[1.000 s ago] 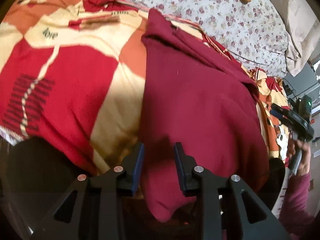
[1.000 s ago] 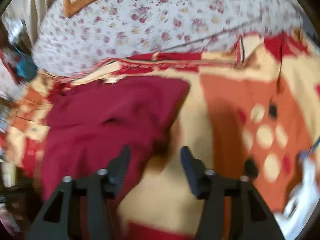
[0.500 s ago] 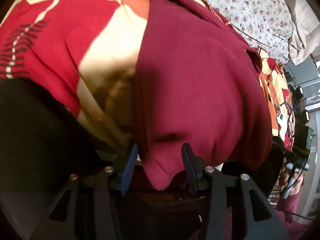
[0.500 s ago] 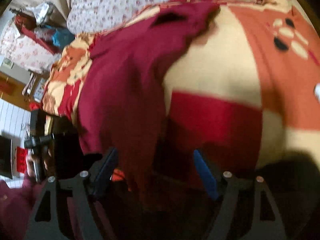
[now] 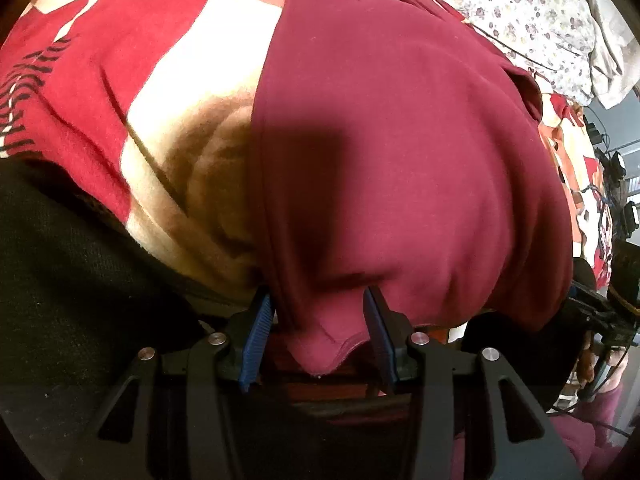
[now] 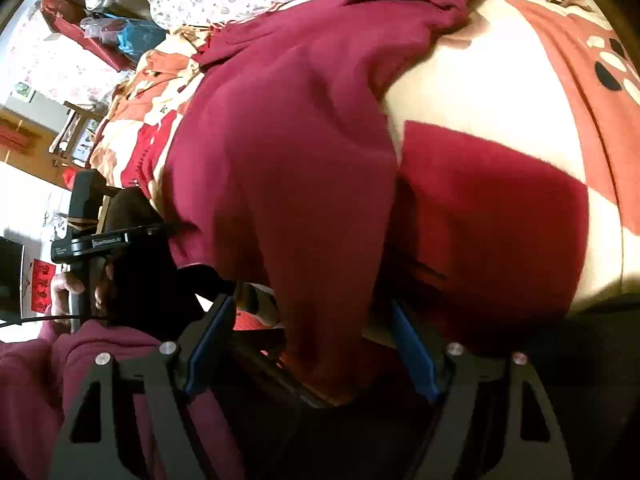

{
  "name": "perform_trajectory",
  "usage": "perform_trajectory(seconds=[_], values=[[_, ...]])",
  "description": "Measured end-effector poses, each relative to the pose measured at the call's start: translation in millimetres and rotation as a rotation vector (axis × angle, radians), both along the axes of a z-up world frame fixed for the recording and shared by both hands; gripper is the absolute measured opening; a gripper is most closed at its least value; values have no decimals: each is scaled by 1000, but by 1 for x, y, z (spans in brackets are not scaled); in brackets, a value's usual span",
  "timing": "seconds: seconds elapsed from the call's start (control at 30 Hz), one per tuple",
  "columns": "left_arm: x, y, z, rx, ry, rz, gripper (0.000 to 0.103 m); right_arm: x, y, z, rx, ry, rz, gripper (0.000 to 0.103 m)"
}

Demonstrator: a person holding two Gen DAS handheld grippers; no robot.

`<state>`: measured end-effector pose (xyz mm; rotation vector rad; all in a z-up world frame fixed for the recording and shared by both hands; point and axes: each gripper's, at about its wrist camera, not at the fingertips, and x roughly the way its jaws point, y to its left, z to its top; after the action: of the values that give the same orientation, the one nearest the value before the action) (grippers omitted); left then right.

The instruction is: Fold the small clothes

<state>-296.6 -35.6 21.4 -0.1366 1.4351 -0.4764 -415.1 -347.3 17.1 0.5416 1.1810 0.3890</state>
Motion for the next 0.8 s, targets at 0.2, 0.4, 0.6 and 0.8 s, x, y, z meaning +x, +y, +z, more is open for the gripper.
perform_trajectory(seconds=[0.2, 0.4, 0.6, 0.8], values=[[3, -9, -2, 4, 10, -4, 25, 2, 0, -5, 3, 17, -3, 81], [5, -15, -7, 8, 29, -13, 25, 3, 0, -8, 3, 28, 7, 81], [8, -26, -26, -18, 115, -56, 25, 3, 0, -11, 6, 31, 10, 74], [9, -28, -22, -17, 98, -69, 0, -1, 13, -12, -32, 15, 101, 19]])
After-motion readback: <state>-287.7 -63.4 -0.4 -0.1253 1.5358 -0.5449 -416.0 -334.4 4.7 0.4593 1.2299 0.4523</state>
